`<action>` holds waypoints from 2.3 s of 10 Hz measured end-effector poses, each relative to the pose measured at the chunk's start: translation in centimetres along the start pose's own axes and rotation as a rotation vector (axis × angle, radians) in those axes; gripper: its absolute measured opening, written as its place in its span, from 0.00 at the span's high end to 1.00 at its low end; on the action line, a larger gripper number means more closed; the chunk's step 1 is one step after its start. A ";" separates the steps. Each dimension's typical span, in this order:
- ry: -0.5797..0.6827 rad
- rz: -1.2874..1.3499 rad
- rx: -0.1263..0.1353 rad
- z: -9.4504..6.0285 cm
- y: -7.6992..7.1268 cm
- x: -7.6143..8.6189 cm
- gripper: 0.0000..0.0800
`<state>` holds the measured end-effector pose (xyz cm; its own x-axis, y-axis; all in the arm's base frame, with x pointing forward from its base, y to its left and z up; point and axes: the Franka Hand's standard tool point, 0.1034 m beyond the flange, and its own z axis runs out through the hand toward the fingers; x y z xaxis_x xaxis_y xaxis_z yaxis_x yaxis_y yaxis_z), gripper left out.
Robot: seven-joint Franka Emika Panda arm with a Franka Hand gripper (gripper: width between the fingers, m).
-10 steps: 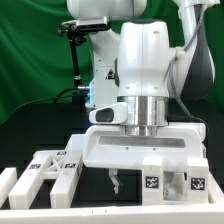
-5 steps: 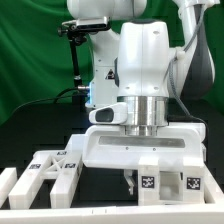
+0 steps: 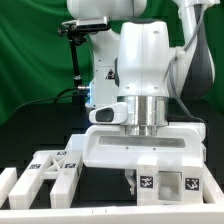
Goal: Assemble chair
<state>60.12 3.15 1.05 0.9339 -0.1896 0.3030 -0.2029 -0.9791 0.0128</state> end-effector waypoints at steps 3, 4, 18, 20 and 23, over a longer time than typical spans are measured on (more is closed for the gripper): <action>-0.052 -0.126 0.005 -2.5 4.6 -0.3 0.96; -0.103 -0.143 0.021 -3.4 6.4 -0.4 0.96; -1.223 -0.204 -0.019 -6.6 7.6 -4.1 0.96; -1.219 -0.205 -0.026 -5.6 7.7 -3.6 0.96; -1.327 -0.096 -0.094 -4.7 8.9 -5.7 0.96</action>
Offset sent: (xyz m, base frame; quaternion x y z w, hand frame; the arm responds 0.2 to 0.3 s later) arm -0.0368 -0.0508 0.0341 0.0727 -0.1106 -0.0842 0.9876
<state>51.60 -4.18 3.88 0.5116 -0.1007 -0.8533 -0.0904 -0.9939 0.0631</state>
